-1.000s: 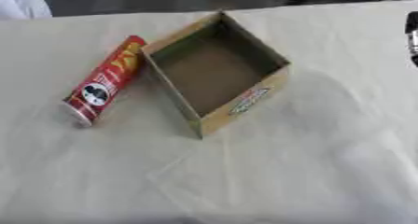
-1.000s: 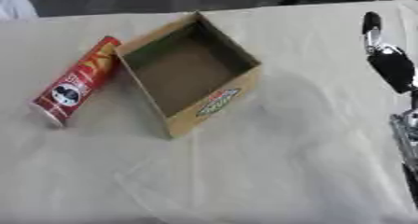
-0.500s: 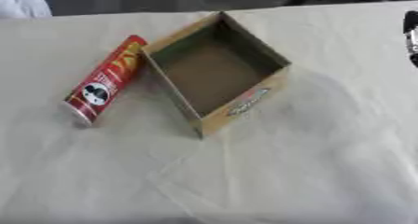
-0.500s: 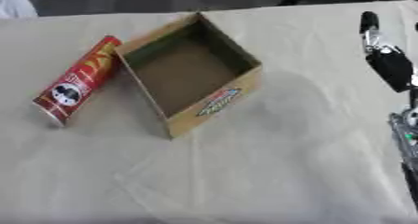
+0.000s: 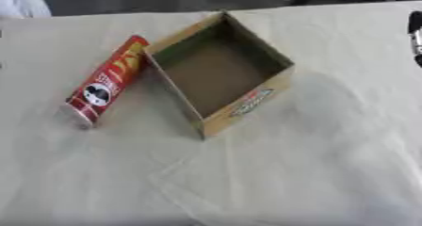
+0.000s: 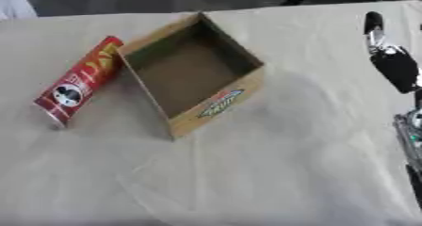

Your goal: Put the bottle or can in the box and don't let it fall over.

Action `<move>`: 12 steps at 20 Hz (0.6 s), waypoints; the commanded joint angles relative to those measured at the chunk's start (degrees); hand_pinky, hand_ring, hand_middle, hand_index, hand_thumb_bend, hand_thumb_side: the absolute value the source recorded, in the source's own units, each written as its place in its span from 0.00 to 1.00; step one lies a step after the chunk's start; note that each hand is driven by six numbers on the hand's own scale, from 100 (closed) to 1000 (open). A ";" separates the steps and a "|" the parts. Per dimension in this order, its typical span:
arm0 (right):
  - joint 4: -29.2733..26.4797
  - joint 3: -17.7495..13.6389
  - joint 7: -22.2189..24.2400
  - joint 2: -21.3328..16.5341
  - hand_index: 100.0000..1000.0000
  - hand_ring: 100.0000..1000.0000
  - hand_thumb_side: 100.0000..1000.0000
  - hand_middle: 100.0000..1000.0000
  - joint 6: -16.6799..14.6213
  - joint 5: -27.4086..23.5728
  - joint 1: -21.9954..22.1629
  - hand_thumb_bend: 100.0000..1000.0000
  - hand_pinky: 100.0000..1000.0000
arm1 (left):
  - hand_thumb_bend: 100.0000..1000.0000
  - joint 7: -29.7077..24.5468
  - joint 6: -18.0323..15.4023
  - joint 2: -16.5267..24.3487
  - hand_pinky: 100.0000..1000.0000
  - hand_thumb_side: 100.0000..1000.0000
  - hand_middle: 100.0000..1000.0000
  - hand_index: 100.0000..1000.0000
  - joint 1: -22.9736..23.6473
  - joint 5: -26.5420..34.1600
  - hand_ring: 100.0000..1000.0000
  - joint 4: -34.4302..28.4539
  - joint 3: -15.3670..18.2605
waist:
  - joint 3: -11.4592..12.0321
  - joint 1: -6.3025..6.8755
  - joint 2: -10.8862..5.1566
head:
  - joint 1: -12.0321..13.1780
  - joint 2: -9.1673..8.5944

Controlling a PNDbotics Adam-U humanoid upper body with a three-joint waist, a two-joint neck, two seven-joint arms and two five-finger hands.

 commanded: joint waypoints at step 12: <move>-0.22 -0.09 0.25 -0.57 0.86 0.89 0.35 0.81 -0.14 0.28 -0.64 0.40 0.84 | 0.56 -8.53 0.62 2.28 0.73 0.69 0.77 0.79 -1.20 0.93 0.92 2.30 -2.88 | -0.30 0.01 -1.00 | 0.21 -1.25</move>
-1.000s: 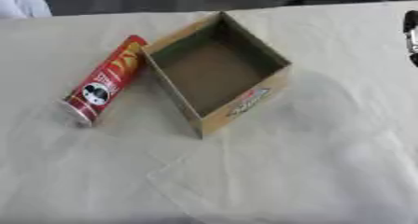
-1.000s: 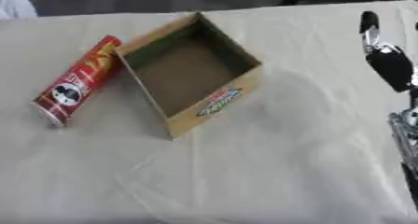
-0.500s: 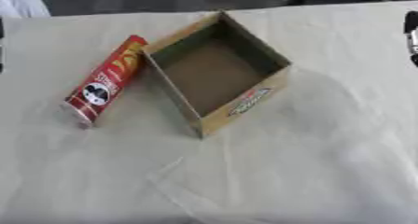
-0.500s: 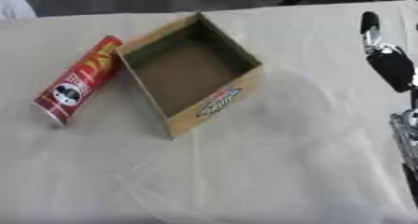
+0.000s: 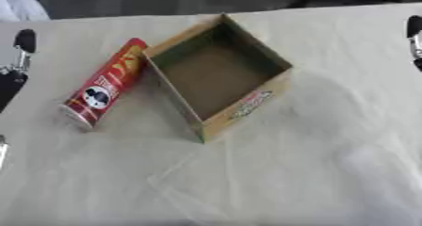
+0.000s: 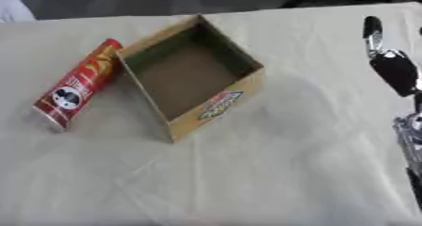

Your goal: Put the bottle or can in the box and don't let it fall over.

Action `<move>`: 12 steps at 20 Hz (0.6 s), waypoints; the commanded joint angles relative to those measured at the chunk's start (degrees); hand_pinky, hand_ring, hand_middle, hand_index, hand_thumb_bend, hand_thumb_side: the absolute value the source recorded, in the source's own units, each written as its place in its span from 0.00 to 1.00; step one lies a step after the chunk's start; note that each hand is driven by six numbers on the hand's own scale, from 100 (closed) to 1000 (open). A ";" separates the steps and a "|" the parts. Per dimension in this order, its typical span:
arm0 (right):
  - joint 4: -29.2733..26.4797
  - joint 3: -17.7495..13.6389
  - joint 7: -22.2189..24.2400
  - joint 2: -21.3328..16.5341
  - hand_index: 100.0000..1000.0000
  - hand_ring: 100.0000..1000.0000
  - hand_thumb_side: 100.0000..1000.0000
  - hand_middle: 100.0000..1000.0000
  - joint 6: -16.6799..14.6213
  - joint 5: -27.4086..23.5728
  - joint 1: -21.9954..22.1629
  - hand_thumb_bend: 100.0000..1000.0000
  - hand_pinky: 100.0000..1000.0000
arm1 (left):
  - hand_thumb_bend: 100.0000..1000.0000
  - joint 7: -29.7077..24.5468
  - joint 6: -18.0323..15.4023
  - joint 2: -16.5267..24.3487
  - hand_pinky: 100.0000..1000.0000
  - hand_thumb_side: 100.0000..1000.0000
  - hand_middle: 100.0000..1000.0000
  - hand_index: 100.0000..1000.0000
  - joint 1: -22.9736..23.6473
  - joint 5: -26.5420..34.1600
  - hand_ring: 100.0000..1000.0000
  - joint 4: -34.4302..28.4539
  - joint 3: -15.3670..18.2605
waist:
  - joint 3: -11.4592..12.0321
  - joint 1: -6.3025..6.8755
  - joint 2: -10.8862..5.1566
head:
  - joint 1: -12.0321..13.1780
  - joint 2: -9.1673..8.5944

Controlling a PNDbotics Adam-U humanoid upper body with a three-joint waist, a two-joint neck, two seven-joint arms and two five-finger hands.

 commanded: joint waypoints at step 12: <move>-0.43 -0.02 0.27 -0.51 0.86 0.89 0.35 0.81 -0.17 0.21 -0.89 0.40 0.84 | 0.67 12.85 -10.95 1.91 0.74 0.71 0.77 0.80 -0.10 -0.03 0.91 6.44 -3.58 | -0.25 0.01 -0.91 | 0.35 -0.82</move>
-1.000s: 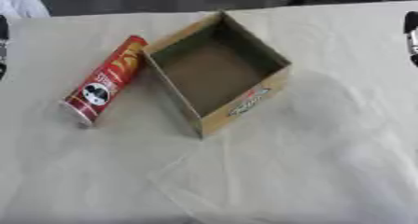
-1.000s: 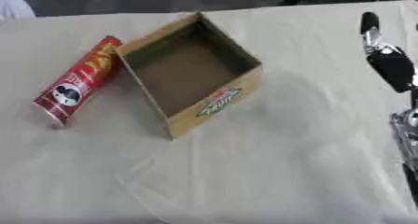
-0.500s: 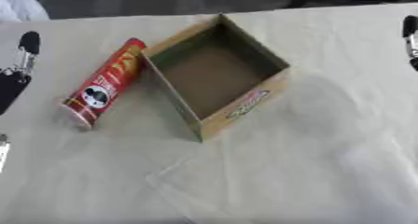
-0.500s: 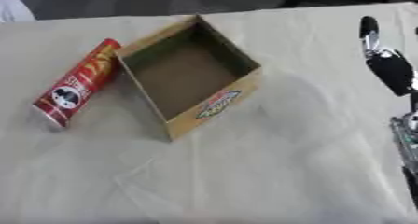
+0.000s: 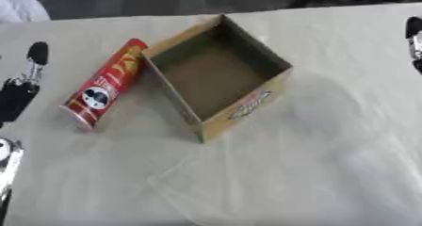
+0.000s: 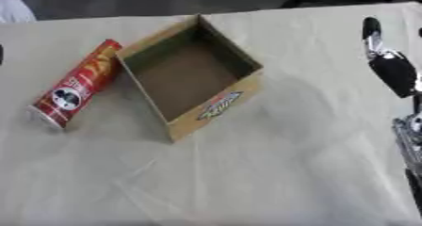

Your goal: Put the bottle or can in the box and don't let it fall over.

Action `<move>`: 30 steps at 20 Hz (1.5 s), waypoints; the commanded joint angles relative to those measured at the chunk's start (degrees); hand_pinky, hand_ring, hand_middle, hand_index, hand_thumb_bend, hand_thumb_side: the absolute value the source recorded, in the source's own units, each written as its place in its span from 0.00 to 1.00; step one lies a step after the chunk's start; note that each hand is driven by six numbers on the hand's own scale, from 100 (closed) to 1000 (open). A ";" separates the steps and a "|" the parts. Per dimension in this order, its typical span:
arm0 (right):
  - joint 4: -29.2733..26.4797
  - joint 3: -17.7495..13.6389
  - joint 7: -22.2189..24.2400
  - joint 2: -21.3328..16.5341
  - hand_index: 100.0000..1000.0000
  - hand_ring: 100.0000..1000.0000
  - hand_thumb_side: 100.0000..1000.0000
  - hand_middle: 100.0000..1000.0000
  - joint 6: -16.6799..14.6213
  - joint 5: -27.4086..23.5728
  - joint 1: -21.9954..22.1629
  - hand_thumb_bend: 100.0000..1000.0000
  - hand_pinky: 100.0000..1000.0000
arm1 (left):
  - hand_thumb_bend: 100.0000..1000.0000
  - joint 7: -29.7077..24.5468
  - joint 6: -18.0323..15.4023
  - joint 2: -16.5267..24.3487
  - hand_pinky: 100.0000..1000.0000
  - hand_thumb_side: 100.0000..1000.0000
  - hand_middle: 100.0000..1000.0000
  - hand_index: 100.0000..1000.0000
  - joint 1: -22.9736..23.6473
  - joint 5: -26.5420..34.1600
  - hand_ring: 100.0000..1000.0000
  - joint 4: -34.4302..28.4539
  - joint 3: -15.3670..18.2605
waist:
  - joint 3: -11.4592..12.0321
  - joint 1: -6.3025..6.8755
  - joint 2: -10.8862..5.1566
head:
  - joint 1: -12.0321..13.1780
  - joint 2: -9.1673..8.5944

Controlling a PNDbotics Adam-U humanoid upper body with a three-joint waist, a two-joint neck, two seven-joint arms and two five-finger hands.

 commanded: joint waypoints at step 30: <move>-0.23 0.12 0.46 -0.62 0.86 0.89 0.35 0.81 -0.16 0.27 -0.98 0.40 0.84 | 0.72 4.49 -7.43 1.91 0.76 0.70 0.82 0.80 -1.39 -4.80 0.96 10.47 -5.52 | -0.36 -0.08 -0.73 | 0.30 -0.73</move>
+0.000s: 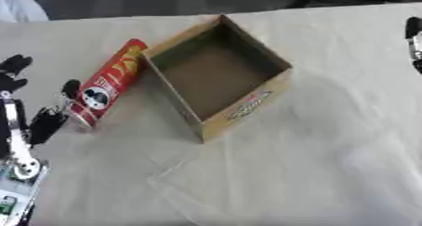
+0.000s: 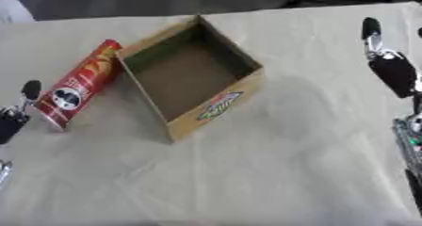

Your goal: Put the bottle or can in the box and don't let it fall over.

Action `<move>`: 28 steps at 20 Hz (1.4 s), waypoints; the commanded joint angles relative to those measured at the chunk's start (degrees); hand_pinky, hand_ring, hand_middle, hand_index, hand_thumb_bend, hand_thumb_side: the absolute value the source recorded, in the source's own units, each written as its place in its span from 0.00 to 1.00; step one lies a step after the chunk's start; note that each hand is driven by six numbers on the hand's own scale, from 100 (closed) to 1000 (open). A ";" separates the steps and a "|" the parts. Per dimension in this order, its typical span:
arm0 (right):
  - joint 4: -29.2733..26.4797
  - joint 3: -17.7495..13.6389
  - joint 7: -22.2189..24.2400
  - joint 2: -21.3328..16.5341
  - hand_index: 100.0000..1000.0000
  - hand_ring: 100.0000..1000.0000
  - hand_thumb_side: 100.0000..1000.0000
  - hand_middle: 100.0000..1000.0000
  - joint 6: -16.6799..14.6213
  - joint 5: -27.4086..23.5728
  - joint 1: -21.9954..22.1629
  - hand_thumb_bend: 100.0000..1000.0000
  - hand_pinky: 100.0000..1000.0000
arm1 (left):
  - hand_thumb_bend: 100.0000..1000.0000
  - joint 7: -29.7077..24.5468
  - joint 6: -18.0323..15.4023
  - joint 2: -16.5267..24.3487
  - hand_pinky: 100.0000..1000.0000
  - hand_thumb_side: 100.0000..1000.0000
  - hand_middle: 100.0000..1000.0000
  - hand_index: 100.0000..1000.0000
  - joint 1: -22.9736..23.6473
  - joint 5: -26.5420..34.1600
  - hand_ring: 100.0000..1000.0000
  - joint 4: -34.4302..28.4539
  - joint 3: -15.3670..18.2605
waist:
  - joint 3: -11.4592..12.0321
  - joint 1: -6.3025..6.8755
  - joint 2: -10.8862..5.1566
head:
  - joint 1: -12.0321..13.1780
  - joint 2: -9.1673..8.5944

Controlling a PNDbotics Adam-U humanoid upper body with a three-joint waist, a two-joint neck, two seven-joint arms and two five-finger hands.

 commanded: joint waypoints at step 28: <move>-0.18 -0.04 0.49 -0.48 0.86 0.89 0.35 0.81 -0.25 0.29 -0.94 0.40 0.84 | 0.75 -1.88 -1.75 -0.11 0.72 0.62 0.80 0.80 -4.80 -3.21 0.93 9.84 -2.23 | -0.21 -0.19 -0.53 | 0.08 -1.10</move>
